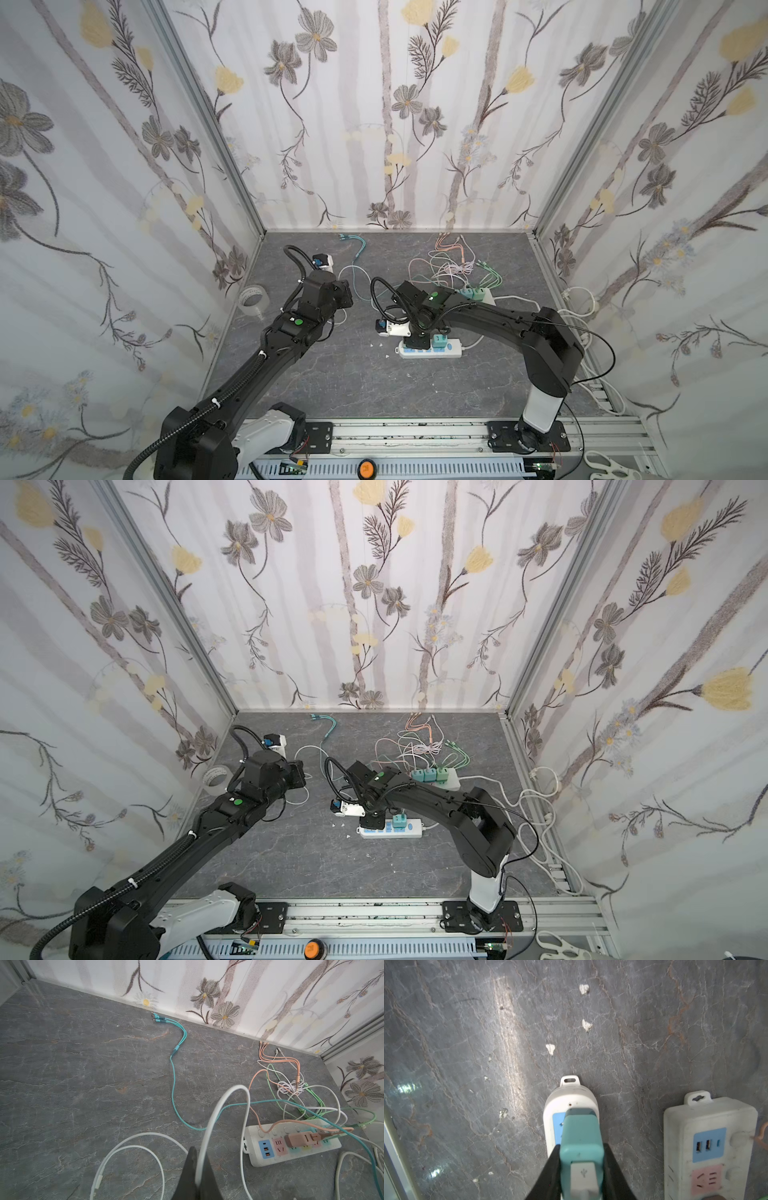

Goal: Insert the plug
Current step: 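Lower and push the teal charger into the blue-socket strip's end socket, then open the right gripper and raise it away from the plugged charger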

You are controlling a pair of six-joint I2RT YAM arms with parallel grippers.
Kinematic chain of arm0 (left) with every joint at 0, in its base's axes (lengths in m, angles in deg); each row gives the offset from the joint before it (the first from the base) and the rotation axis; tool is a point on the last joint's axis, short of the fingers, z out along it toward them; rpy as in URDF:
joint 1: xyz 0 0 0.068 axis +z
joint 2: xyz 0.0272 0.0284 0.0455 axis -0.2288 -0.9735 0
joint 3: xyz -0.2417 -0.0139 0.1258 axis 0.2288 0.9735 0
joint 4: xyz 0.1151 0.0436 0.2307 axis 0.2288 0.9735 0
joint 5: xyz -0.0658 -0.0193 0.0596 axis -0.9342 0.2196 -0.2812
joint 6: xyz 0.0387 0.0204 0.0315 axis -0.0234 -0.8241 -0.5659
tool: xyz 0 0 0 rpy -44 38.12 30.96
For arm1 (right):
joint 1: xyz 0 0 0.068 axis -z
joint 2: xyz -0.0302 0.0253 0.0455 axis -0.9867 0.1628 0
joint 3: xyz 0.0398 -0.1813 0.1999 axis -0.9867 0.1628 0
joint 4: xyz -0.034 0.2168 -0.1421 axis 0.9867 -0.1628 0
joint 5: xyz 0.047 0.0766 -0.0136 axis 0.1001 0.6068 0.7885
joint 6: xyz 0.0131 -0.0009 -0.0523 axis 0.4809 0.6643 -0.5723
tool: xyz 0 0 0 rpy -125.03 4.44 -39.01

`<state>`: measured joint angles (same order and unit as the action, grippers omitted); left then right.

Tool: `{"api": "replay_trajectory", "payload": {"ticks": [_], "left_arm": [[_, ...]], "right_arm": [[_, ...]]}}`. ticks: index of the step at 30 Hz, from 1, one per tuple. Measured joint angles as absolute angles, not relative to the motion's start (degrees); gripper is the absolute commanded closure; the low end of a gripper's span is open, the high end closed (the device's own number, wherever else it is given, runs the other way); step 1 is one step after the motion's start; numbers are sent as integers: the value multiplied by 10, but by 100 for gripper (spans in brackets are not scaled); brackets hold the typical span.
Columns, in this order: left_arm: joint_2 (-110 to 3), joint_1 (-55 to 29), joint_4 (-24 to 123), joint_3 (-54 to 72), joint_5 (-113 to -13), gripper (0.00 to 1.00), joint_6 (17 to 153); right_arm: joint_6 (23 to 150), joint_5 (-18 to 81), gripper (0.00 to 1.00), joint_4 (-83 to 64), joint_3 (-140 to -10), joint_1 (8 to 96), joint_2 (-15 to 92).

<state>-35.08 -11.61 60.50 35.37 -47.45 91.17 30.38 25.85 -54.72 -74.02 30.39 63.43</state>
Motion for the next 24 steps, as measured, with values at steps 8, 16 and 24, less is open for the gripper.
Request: {"api": "replay_trajectory", "payload": {"ticks": [8,16,24], "left_arm": [[-358,-134,602,354,-474,100,926],[-363,-145,602,356,-456,100,939],[-364,-146,612,361,-419,100,950]], "right_arm": [[249,293,95,-544,-687,345,588],[247,319,33,-598,-692,349,534],[265,350,1,-587,-677,352,438]]}}
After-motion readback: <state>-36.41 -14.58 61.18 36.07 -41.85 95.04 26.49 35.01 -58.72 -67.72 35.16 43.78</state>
